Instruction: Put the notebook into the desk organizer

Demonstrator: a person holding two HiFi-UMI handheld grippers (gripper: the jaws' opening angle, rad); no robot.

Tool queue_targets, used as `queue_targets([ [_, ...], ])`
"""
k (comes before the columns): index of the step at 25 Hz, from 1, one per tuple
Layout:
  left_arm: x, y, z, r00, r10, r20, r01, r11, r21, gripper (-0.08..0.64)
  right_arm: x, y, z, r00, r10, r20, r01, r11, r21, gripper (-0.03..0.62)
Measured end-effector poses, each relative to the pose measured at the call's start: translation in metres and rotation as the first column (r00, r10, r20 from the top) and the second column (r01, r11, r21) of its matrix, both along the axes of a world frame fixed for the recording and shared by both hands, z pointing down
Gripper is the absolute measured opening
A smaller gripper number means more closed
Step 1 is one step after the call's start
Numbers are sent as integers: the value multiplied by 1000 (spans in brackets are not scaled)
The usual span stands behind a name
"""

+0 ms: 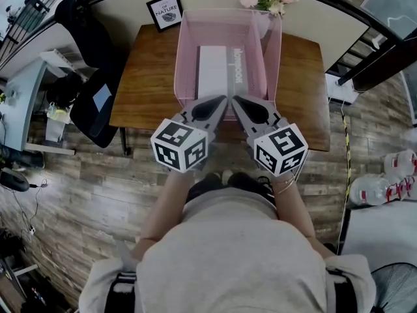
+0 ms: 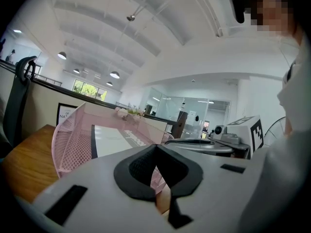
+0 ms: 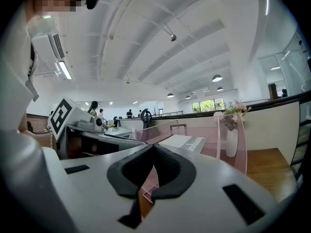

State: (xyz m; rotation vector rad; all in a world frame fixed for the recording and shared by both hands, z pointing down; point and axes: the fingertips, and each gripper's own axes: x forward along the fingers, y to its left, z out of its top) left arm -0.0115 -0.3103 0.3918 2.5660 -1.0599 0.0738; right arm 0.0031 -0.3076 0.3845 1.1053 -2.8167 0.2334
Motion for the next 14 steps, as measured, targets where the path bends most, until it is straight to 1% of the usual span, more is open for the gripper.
queue_targets([
  [6, -7, -1, 3, 999, -31, -7, 31, 999, -16, 12, 1, 2, 3, 1000, -7, 1, 7, 1000, -11, 11],
  [14, -6, 2, 7, 999, -39, -2, 39, 999, -31, 12, 3, 5, 3, 1000, -18, 12, 18, 1000, -15, 11],
])
